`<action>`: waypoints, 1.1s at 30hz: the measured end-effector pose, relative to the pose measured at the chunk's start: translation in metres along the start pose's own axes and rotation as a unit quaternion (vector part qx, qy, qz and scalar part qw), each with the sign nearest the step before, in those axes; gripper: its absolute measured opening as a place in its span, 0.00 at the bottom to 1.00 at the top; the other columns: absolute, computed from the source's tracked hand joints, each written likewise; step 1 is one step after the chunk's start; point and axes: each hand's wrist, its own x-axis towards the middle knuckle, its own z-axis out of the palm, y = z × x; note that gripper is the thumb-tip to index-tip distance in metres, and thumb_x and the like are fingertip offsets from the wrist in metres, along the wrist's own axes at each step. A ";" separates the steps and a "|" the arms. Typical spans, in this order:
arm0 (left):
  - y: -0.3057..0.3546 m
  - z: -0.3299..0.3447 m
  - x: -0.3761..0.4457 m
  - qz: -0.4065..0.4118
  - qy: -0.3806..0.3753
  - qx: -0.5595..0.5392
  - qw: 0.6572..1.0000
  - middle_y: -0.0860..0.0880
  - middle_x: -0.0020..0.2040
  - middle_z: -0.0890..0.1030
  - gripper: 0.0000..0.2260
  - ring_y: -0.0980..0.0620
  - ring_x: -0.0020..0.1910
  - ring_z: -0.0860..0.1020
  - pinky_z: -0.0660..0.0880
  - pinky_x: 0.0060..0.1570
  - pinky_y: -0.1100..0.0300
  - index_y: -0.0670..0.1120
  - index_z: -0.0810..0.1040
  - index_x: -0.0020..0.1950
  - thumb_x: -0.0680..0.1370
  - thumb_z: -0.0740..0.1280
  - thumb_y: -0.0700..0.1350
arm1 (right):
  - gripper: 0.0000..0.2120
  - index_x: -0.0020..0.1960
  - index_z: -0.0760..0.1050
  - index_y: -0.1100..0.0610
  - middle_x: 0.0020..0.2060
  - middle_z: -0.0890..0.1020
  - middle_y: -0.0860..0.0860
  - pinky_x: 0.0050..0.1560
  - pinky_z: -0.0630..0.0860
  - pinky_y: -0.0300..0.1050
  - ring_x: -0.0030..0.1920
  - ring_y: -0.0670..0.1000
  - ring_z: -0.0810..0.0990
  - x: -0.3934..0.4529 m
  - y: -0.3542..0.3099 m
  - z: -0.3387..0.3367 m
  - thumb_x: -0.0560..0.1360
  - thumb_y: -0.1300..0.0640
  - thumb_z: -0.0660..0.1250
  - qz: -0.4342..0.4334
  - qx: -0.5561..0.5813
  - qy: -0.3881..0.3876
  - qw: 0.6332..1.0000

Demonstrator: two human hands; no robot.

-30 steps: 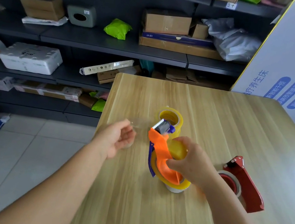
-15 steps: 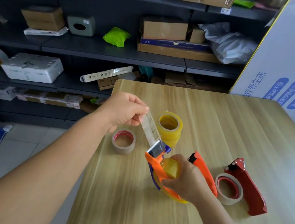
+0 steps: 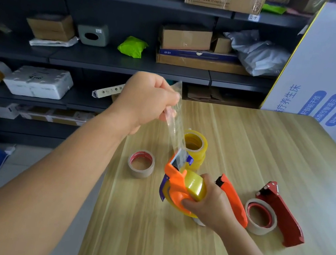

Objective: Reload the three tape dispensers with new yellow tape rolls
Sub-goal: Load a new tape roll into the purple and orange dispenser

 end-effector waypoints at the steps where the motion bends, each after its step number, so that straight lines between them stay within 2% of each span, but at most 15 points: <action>1: 0.001 0.000 0.000 0.005 0.000 0.007 1.000 0.42 0.35 0.79 0.06 0.47 0.38 0.81 0.81 0.40 0.53 0.40 0.77 0.38 0.75 0.66 0.36 | 0.22 0.51 0.64 0.44 0.33 0.76 0.43 0.27 0.69 0.31 0.31 0.40 0.76 0.000 0.001 0.000 0.65 0.50 0.75 0.002 0.002 0.000 1.000; 5: -0.006 -0.001 0.004 -0.028 -0.003 -0.030 0.999 0.44 0.32 0.77 0.07 0.50 0.33 0.79 0.81 0.37 0.57 0.41 0.76 0.38 0.76 0.65 0.35 | 0.22 0.52 0.66 0.45 0.35 0.77 0.44 0.29 0.70 0.32 0.34 0.42 0.77 -0.002 0.004 0.000 0.65 0.51 0.75 0.012 0.032 0.009 0.999; 10: -0.049 -0.019 0.021 -0.156 0.057 -0.143 0.976 0.47 0.32 0.75 0.03 0.51 0.31 0.78 0.81 0.32 0.60 0.40 0.76 0.43 0.76 0.65 0.35 | 0.19 0.50 0.70 0.47 0.35 0.77 0.47 0.24 0.71 0.33 0.30 0.43 0.76 -0.006 0.003 -0.011 0.65 0.55 0.75 0.026 0.108 0.037 0.993; 13: -0.092 -0.028 0.024 -0.259 0.068 -0.184 0.946 0.47 0.33 0.74 0.02 0.49 0.34 0.79 0.80 0.29 0.60 0.40 0.75 0.43 0.76 0.66 0.36 | 0.18 0.49 0.72 0.48 0.35 0.78 0.47 0.30 0.72 0.34 0.32 0.43 0.76 -0.005 -0.002 -0.020 0.64 0.57 0.76 0.017 0.141 0.041 0.989; 15: -0.117 -0.025 0.017 -0.319 0.047 -0.201 0.925 0.47 0.33 0.73 0.04 0.49 0.34 0.78 0.79 0.29 0.59 0.41 0.74 0.41 0.76 0.65 0.37 | 0.18 0.49 0.73 0.49 0.35 0.80 0.48 0.34 0.75 0.41 0.33 0.46 0.78 -0.002 -0.007 -0.025 0.63 0.58 0.76 0.020 0.173 0.048 0.984; 19: -0.150 0.001 -0.011 -0.414 0.000 -0.268 0.870 0.46 0.32 0.73 0.06 0.49 0.33 0.75 0.78 0.32 0.57 0.40 0.74 0.40 0.77 0.64 0.38 | 0.17 0.46 0.75 0.50 0.33 0.80 0.48 0.34 0.76 0.43 0.31 0.45 0.78 0.002 -0.019 -0.029 0.61 0.58 0.77 0.025 0.195 0.051 0.979; 22: -0.164 0.023 -0.026 -0.430 0.024 -0.374 0.821 0.45 0.37 0.72 0.02 0.50 0.35 0.74 0.77 0.36 0.58 0.40 0.73 0.49 0.77 0.65 0.37 | 0.15 0.45 0.75 0.52 0.33 0.81 0.51 0.32 0.76 0.40 0.30 0.43 0.78 0.002 -0.027 -0.028 0.63 0.61 0.77 0.033 0.222 0.030 0.974; 24: -0.171 0.035 -0.032 -0.420 0.054 -0.458 0.781 0.43 0.43 0.71 0.06 0.50 0.38 0.73 0.75 0.40 0.59 0.44 0.72 0.50 0.77 0.65 0.34 | 0.14 0.46 0.76 0.54 0.35 0.82 0.55 0.32 0.75 0.38 0.30 0.44 0.78 0.000 -0.032 -0.027 0.64 0.63 0.76 0.038 0.234 0.018 0.971; 27: -0.177 0.044 -0.038 -0.408 0.070 -0.527 0.743 0.44 0.48 0.72 0.10 0.51 0.40 0.72 0.74 0.46 0.58 0.48 0.74 0.49 0.76 0.65 0.33 | 0.13 0.46 0.76 0.55 0.32 0.80 0.50 0.28 0.74 0.34 0.28 0.41 0.77 0.000 -0.039 -0.025 0.65 0.64 0.76 0.051 0.247 0.013 0.968; 30: -0.186 0.051 -0.041 -0.415 0.074 -0.534 0.733 0.46 0.43 0.72 0.09 0.51 0.40 0.71 0.73 0.53 0.56 0.49 0.77 0.47 0.76 0.66 0.34 | 0.12 0.46 0.76 0.55 0.32 0.80 0.49 0.29 0.75 0.34 0.28 0.41 0.78 0.001 -0.043 -0.025 0.65 0.62 0.76 0.064 0.237 0.010 0.969; 33: -0.189 0.058 -0.050 -0.412 0.038 -0.519 0.748 0.46 0.42 0.73 0.09 0.49 0.46 0.73 0.74 0.54 0.55 0.45 0.80 0.55 0.75 0.70 0.39 | 0.13 0.46 0.76 0.55 0.33 0.80 0.50 0.29 0.75 0.36 0.29 0.44 0.78 0.003 -0.047 -0.025 0.65 0.61 0.76 0.078 0.226 0.010 0.971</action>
